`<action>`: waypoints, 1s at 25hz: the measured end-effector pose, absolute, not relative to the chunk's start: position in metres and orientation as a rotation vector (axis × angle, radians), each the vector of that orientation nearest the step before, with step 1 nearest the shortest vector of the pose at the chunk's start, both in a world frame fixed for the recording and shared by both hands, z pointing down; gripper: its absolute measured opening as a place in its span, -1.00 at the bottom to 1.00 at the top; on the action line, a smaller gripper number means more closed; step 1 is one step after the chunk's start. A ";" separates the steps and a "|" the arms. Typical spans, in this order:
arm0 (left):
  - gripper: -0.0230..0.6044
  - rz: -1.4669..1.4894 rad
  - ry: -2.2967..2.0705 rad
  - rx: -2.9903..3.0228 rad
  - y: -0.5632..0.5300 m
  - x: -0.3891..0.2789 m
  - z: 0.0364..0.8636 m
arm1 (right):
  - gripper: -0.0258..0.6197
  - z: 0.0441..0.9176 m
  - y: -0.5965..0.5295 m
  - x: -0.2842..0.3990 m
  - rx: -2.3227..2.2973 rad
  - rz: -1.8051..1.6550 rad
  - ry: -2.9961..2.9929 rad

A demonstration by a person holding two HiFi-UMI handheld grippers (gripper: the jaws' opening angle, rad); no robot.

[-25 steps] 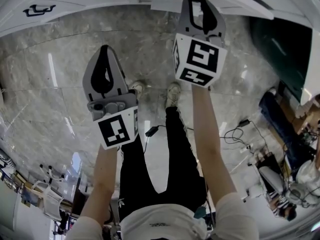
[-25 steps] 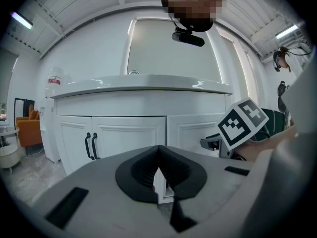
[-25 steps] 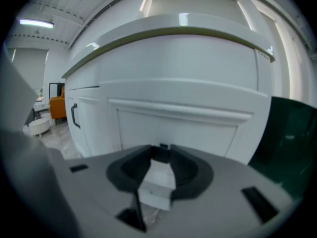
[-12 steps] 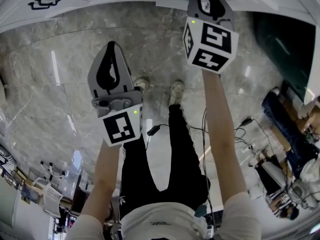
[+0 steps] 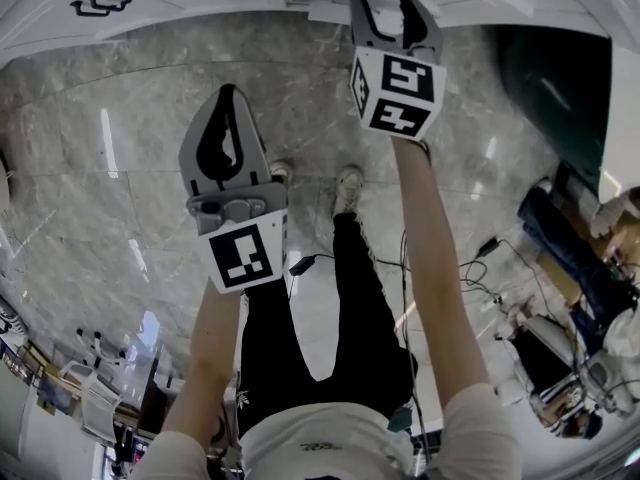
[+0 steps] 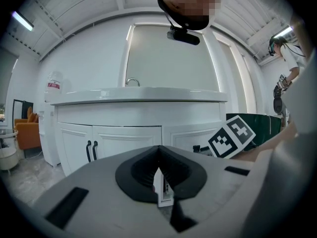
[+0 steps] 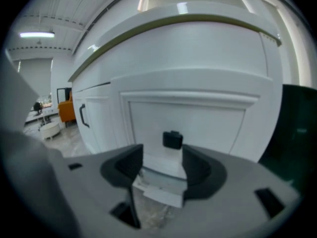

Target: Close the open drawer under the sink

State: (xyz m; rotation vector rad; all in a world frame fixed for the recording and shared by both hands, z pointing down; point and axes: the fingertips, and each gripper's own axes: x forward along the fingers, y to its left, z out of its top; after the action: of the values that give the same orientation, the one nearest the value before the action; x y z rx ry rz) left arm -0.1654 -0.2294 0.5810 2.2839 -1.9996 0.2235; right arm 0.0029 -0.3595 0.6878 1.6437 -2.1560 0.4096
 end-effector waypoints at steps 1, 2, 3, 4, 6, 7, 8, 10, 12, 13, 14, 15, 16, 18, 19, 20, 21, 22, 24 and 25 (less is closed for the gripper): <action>-0.86 0.219 -1.997 2.291 -0.229 -0.164 0.578 | -0.16 0.690 -0.354 0.003 1.631 0.421 -2.150; -0.86 0.215 -1.993 2.299 -0.228 -0.163 0.576 | -0.16 0.689 -0.349 0.003 1.630 0.434 -2.146; -0.86 0.211 -1.988 2.305 -0.226 -0.162 0.573 | -0.16 0.687 -0.344 0.004 1.638 0.447 -2.142; -0.86 0.205 -1.982 2.307 -0.225 -0.161 0.569 | -0.16 0.683 -0.341 0.006 1.650 0.454 -2.138; -0.86 0.182 -1.973 2.305 -0.222 -0.158 0.560 | -0.16 0.671 -0.335 0.011 1.676 0.457 -2.131; -0.86 0.165 -1.970 2.308 -0.221 -0.155 0.552 | -0.16 0.661 -0.333 0.014 1.690 0.456 -2.130; -0.86 0.145 -1.967 2.317 -0.222 -0.151 0.542 | -0.16 0.649 -0.333 0.019 1.709 0.453 -2.133; -0.86 0.101 -1.965 2.348 -0.224 -0.143 0.517 | -0.16 0.616 -0.335 0.029 1.761 0.438 -2.145; -0.86 0.055 -1.966 2.380 -0.226 -0.136 0.488 | -0.16 0.582 -0.338 0.038 1.806 0.419 -2.151; -0.86 0.026 -1.969 2.391 -0.227 -0.133 0.472 | -0.16 0.566 -0.339 0.041 1.818 0.410 -2.150; -0.86 -0.009 -1.974 2.401 -0.229 -0.131 0.455 | -0.16 0.549 -0.340 0.043 1.827 0.394 -2.149; -0.86 -0.053 -1.982 2.415 -0.232 -0.128 0.437 | -0.16 0.530 -0.343 0.044 1.838 0.368 -2.154; -0.86 -0.102 -1.991 2.434 -0.237 -0.125 0.418 | -0.16 0.509 -0.346 0.045 1.854 0.335 -2.165; -0.86 -0.177 -2.001 2.475 -0.240 -0.119 0.377 | -0.16 0.468 -0.347 0.047 1.890 0.287 -2.187; -0.86 -0.193 -2.000 2.488 -0.237 -0.116 0.358 | -0.16 0.450 -0.340 0.049 1.903 0.282 -2.189; -0.86 -0.200 -1.997 2.497 -0.231 -0.116 0.339 | -0.16 0.434 -0.332 0.049 1.913 0.284 -2.188; -0.86 -0.208 -1.996 2.503 -0.226 -0.116 0.320 | -0.16 0.417 -0.324 0.049 1.919 0.282 -2.190; -0.86 -0.219 -1.997 2.510 -0.221 -0.117 0.300 | -0.16 0.399 -0.316 0.049 1.923 0.273 -2.195; -0.86 -0.231 -2.001 2.535 -0.211 -0.116 0.262 | -0.16 0.360 -0.299 0.049 1.929 0.235 -2.210; -0.86 -0.227 -2.004 2.552 -0.207 -0.114 0.243 | -0.16 0.338 -0.291 0.051 1.935 0.214 -2.221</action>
State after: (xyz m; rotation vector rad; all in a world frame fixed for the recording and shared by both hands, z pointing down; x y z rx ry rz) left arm -0.1140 -0.2067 0.2428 2.5518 -2.0044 -0.2270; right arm 0.0508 -0.2911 0.3375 1.9346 -2.2209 0.2142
